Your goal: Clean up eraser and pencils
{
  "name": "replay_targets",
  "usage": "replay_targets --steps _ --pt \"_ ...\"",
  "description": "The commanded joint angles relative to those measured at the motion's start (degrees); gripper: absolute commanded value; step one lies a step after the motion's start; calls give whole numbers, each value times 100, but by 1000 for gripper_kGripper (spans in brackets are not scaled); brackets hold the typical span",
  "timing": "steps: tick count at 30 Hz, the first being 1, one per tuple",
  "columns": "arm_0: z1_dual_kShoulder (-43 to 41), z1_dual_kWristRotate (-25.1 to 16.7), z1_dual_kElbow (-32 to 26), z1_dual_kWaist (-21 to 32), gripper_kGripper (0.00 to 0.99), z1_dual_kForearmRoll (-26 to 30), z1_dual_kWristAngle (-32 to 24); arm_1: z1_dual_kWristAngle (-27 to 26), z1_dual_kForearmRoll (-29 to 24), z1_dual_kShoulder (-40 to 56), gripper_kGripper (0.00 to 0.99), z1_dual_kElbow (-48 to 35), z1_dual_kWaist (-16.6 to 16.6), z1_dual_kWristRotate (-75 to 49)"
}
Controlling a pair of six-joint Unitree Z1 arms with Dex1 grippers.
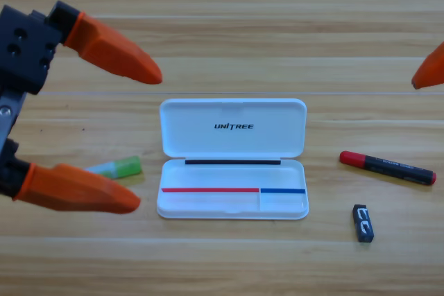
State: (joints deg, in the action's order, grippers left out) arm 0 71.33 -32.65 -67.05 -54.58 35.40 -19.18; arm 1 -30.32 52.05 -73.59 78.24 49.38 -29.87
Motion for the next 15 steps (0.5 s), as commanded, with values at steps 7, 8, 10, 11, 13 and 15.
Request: replay_targets --steps 7,8,10,11,13,15 --pt "136 101 51 -115 989 -24 116 132 -64 125 980 -98 133 359" --pt "136 101 51 -115 989 -24 116 299 -20 204 980 -116 133 412" --pt "136 127 51 -115 989 -24 116 721 235 319 980 -160 107 368" --pt "136 127 51 -115 989 -24 116 932 384 327 980 -195 89 245" --pt "145 127 69 -115 989 -24 151 1301 551 292 982 -353 37 25" --pt "154 145 78 -115 989 -33 265 1591 622 134 982 -538 -60 -177"
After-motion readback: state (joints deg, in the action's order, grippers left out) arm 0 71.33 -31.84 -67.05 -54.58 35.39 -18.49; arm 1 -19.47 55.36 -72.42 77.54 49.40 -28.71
